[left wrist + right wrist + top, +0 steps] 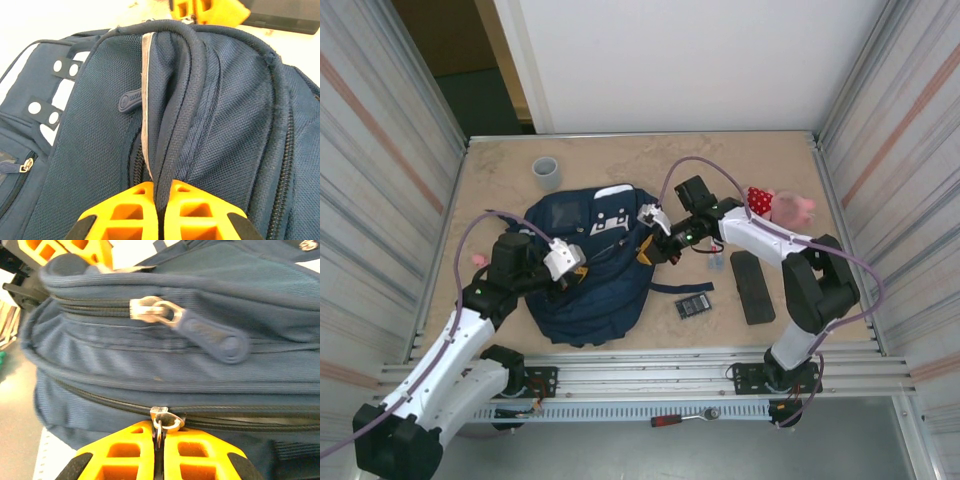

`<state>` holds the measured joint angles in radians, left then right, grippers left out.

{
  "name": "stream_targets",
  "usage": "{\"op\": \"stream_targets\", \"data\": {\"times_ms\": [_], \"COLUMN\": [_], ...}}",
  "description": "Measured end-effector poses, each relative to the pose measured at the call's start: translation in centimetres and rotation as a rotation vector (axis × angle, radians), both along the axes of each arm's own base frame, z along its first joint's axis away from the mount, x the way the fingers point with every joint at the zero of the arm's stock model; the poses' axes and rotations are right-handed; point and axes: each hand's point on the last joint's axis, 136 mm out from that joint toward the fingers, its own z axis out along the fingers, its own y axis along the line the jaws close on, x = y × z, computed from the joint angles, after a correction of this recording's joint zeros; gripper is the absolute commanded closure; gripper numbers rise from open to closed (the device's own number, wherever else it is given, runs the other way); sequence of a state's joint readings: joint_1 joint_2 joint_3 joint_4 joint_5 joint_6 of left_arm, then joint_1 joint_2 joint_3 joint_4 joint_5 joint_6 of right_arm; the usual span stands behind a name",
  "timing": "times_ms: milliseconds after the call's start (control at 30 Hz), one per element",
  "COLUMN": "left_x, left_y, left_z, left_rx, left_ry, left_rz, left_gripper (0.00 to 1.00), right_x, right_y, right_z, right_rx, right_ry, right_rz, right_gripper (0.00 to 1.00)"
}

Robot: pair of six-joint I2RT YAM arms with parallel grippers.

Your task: Pack books, pencil case, and school supplies into a backpack

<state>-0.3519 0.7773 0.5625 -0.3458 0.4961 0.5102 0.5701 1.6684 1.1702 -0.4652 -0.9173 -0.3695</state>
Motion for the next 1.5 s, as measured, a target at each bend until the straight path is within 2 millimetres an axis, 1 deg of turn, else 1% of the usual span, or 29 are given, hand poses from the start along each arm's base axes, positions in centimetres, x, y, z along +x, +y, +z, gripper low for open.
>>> {"op": "stream_targets", "data": {"times_ms": [100,167,367,533,667,800,933,1033,1167,1200,1267,1333,1400,1433,1500], "left_x": [0.0,0.1,0.6,1.6,2.3,2.5,2.8,3.0,3.1,3.1,3.0,2.9,2.9,2.9,2.7], "left_y": [-0.3,-0.7,-2.3,-3.4,-3.6,-4.0,-4.6,-4.8,-5.1,-5.2,-5.4,-5.5,-5.6,-5.6,-5.6], "left_z": [-0.2,-0.4,-1.0,-1.0,-1.2,-1.5,-1.7,-2.1,-2.0,-2.0,-2.2,-2.4,-2.4,-2.4,-2.4], "left_rx": [0.031,0.061,0.161,0.211,0.208,0.196,0.197,0.196,0.173,0.165,0.149,0.137,0.125,0.121,0.11], "left_ry": [-0.014,-0.024,-0.033,-0.046,-0.045,-0.026,-0.016,-0.001,0.006,0.007,0.008,0.007,-0.001,-0.007,-0.018], "left_rz": [0.014,0.02,0.034,0.065,0.093,0.102,0.11,0.12,0.126,0.125,0.124,0.118,0.114,0.111,0.1], "left_gripper": [1.0,1.0,1.0,1.0,1.0,1.0,1.0,1.0,1.0,1.0,1.0,1.0,1.0,1.0,1.0], "right_x": [-1.3,-2.0,-2.7,-3.6,-4.0,-4.6,-5.4,-5.9,-6.2,-6.3,-6.2,-6.0,-5.6,-5.3,-4.5], "right_y": [0.2,0.0,-1.3,-1.7,-1.3,-0.7,0.6,1.7,2.7,2.9,3.1,3.3,3.3,3.1,2.5], "right_z": [0.5,0.5,0.2,0.5,0.3,0.3,0.5,0.5,-0.2,-0.5,-0.9,-0.8,-0.5,-0.3,0.3], "right_rx": [-0.032,-0.064,-0.171,-0.24,-0.291,-0.311,-0.3,-0.29,-0.27,-0.267,-0.263,-0.25,-0.224,-0.207,-0.171], "right_ry": [0.006,0.03,0.124,0.216,0.308,0.406,0.487,0.517,0.57,0.585,0.605,0.62,0.618,0.62,0.625], "right_rz": [0.002,-0.01,-0.112,-0.203,-0.292,-0.359,-0.4,-0.422,-0.465,-0.478,-0.5,-0.526,-0.546,-0.559,-0.592], "right_gripper": [1.0,1.0,1.0,1.0,1.0,1.0,1.0,1.0,1.0,0.98,0.85,0.68,0.56,0.53,0.5]}}
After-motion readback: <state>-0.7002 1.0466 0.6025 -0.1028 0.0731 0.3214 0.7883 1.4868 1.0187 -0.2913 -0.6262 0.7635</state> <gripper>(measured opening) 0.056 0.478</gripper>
